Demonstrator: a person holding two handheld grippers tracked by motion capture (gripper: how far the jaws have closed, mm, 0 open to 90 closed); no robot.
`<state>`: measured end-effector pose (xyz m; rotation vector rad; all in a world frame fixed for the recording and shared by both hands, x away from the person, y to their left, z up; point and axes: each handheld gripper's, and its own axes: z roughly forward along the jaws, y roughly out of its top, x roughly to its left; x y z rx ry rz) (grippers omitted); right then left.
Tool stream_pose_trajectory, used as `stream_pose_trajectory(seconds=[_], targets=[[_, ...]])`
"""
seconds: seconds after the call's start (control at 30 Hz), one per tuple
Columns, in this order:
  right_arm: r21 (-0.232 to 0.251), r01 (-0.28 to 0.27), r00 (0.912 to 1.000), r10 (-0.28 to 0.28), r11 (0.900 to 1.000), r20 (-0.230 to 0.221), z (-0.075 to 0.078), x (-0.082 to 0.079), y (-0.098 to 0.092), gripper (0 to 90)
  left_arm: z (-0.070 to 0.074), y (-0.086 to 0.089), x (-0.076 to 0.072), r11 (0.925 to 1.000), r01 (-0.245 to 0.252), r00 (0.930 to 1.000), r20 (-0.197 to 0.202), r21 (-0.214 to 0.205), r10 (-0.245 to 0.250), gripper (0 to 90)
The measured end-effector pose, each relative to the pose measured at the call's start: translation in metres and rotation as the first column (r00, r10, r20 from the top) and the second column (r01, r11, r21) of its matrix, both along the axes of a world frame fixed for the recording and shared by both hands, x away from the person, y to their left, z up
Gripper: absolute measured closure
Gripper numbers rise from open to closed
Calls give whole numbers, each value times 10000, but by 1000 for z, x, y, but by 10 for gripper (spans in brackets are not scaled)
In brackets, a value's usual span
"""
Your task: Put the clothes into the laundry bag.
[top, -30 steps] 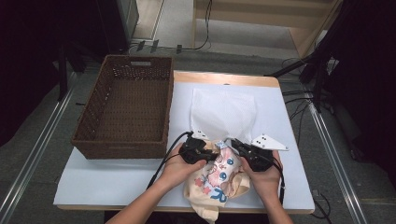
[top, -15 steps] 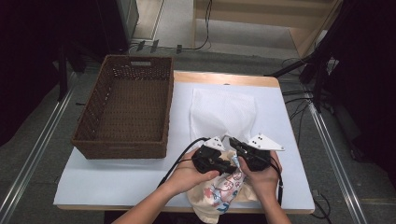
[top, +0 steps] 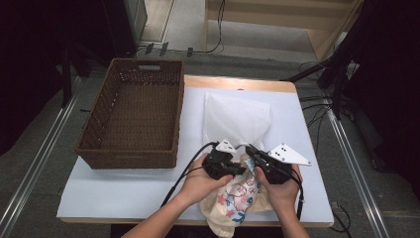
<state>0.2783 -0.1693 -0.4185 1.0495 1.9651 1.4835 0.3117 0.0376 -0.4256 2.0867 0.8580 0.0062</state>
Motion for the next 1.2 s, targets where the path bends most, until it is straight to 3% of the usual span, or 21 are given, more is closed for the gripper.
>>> stream_pose_trajectory(seconds=[0.1,0.17,0.2,0.27,0.33,0.47,0.5,0.6,0.63,0.7,0.73,0.77,0.8,0.83,0.87,0.9,0.93,1.03,1.1,1.17,1.2], targets=[[105,41,10000,-41,9999,47,3,-3,-1,900,0,10,5,9852,-1614,9847,764,573,1569,824],[55,0,10000,-1,10000,19,3,-3,0,900,-5,11,7,9529,-2754,9531,1652,1266,2535,823],[-145,-85,10000,84,9999,-37,3,-4,4,900,-14,13,10,9334,-3311,9356,1766,1384,3057,815],[-299,-70,9999,67,9995,-100,2,-4,6,900,-19,13,12,9353,-3276,9388,1577,1337,3063,801],[-499,21,9999,-30,9988,-165,-1,-3,9,900,-23,13,11,9478,-2966,9519,1163,1171,2835,691],[-513,243,9989,-263,9984,-385,-6,0,6,900,-3,23,1,9706,-2298,9715,431,-709,2332,445],[-452,305,9985,-326,9985,-450,-8,2,4,900,5,24,-2,9723,-2037,9767,452,-1142,2099,336],[-378,357,9981,-375,9986,-485,-9,3,3,900,21,21,-9,9775,-1044,9938,188,-1831,1096,247],[-378,357,9981,-375,9986,-485,-9,3,3,900,21,21,-9,9775,-1044,9938,188,-1831,1096,232],[-295,350,9981,-364,9990,-499,-9,3,4,900,16,11,-11,9892,-642,9974,226,-1316,678,218],[-253,354,9983,-365,9991,-452,-9,2,5,900,2,-3,-12,9989,-453,9989,127,89,452,189],[-253,354,9983,-365,9991,-452,-9,2,5,900,2,-3,-12,9989,-453,9989,127,89,452,208],[-167,190,9989,-197,9997,-419,-9,1,7,900,-7,-9,-10,9966,-420,9991,-34,715,424,253],[-167,190,9989,-197,9997,-419,-9,1,7,900,-14,-12,-7,9947,-412,9989,-197,938,432,253],[-184,91,9992,-98,9998,-383,-9,0,7,900,-18,-12,-4,9941,-412,9986,-301,1004,445,351],[-179,27,9994,-33,9998,-347,-9,-1,8,900,-20,-11,-1,9945,-536,9973,-444,902,578,462],[-190,-68,9994,62,9998,-334,-8,-3,8,900,-18,-8,3,9949,-724,9949,-658,705,770,662],[-253,-47,9996,40,9997,-276,-7,-5,8,900,-9,0,7,9897,-1433,9879,-605,-22,1429,720],[-294,52,9998,-58,9996,-210,-5,-8,6,900,-2,10,12,9733,-2168,9751,-655,-755,2121,729],[-294,60,9997,-66,9995,-217,-5,-9,6,900,-1,19,17,9479,-2921,9553,-869,-1275,2827,728],[-313,-62,9996,53,9995,-282,-5,-9,6,900,-8,18,22,9290,-3589,9331,-576,-907,3549,710]])
